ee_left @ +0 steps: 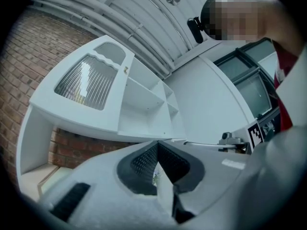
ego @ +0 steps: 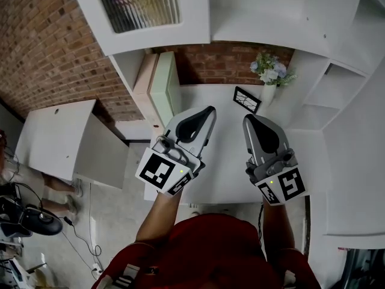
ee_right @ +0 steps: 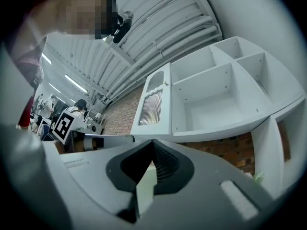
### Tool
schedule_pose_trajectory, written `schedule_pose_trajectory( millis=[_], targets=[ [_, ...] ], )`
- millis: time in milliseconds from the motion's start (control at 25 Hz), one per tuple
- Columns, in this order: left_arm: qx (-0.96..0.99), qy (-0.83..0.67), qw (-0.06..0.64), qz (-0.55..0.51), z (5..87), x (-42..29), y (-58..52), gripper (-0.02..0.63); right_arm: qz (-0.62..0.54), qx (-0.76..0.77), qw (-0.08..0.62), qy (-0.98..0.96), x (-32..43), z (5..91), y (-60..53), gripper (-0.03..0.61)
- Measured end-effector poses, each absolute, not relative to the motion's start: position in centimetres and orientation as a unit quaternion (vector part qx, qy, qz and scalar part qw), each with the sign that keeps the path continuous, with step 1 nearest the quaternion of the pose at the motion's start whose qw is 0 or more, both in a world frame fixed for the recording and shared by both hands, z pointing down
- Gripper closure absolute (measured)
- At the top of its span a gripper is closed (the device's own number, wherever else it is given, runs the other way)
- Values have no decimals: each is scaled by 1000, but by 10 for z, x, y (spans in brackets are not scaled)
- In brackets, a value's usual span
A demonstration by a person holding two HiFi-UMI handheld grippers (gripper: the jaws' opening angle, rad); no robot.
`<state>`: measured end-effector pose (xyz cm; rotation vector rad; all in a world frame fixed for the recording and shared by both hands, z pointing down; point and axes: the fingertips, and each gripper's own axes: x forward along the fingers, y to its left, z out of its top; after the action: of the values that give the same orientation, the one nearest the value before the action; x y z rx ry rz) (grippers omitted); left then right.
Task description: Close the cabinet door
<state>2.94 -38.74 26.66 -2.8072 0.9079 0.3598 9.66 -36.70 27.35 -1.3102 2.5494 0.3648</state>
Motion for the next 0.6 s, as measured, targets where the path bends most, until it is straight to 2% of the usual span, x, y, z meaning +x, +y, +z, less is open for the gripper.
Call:
schedule_pose_trajectory(
  millis=[600],
  targets=[
    [-948,281,80,124,272,30,-385,611,116,-468,112,869,92,286,-368,566]
  ],
)
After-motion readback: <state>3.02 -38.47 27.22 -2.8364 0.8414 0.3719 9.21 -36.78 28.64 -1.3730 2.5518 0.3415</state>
